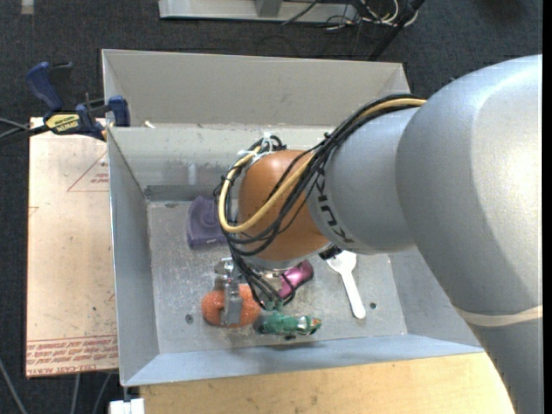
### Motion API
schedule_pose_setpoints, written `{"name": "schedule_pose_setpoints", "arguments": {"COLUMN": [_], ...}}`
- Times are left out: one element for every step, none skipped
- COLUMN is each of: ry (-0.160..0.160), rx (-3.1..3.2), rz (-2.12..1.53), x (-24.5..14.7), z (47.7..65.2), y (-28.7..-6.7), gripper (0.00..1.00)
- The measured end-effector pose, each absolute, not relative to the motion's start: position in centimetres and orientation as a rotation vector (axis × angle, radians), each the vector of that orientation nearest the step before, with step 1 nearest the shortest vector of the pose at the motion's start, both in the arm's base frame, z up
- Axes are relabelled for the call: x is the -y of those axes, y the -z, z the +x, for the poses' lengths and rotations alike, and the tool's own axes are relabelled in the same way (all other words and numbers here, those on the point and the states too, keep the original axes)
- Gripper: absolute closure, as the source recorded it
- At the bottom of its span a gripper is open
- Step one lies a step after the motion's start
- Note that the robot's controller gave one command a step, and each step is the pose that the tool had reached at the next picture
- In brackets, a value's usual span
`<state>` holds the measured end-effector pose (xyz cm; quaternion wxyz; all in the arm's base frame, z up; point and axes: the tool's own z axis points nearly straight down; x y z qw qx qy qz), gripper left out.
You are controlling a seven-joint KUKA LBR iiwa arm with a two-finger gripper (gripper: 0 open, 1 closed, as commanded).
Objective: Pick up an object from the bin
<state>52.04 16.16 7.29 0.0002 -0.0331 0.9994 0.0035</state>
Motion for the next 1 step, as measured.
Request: {"name": "schedule_pose_setpoints", "arguments": {"ry": [-0.013], "rx": [-3.137], "rz": [-0.114], "x": [-17.46], "z": [52.4], "y": [-19.46], "gripper": [1.0]}}
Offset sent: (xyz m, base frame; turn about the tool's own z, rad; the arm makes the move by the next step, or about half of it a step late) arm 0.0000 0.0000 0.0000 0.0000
